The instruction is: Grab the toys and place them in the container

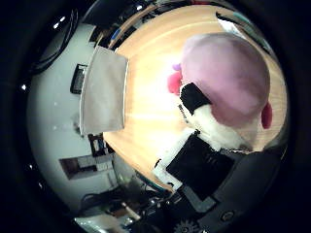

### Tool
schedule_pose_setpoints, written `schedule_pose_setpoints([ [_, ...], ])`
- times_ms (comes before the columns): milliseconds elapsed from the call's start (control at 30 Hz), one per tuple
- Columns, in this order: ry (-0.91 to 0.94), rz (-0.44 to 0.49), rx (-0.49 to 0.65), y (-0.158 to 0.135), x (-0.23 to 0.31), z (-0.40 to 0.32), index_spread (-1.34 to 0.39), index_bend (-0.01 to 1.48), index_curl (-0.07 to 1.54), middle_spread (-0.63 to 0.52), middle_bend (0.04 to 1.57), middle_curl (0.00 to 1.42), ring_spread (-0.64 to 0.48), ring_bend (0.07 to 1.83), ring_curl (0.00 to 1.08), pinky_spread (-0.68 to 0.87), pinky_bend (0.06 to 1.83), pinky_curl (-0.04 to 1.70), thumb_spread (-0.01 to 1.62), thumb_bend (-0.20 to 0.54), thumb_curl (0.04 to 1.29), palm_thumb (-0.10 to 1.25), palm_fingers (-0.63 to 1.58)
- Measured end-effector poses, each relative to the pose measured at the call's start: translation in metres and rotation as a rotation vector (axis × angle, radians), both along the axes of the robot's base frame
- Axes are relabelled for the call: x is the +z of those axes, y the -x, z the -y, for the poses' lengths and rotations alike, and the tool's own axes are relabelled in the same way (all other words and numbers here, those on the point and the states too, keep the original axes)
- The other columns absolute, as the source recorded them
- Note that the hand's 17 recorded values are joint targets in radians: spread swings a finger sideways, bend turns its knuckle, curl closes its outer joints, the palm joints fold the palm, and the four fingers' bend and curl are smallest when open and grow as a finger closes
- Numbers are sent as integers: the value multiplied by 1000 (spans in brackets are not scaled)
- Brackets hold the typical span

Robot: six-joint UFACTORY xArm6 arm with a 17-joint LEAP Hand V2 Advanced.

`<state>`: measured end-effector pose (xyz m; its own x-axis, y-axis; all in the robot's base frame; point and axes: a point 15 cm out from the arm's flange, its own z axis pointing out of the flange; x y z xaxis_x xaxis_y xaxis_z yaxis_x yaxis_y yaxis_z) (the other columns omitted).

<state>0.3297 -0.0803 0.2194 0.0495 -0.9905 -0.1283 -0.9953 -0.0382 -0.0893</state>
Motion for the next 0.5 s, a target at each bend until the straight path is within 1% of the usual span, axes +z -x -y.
schedule_pose_setpoints([
  [267,-18,-54,27,-12,-10,-9,-604,189,373,-342,196,263,-342,872,243,210,828,-5,995,-24,470,548,534],
  [400,-43,-116,34,-8,-15,-11,-602,189,371,-342,194,271,-342,869,240,190,846,-7,993,-27,468,555,534],
  [500,-52,-140,35,-7,-17,-12,-598,185,368,-342,193,275,-336,872,241,183,858,-7,992,-27,467,556,523],
])
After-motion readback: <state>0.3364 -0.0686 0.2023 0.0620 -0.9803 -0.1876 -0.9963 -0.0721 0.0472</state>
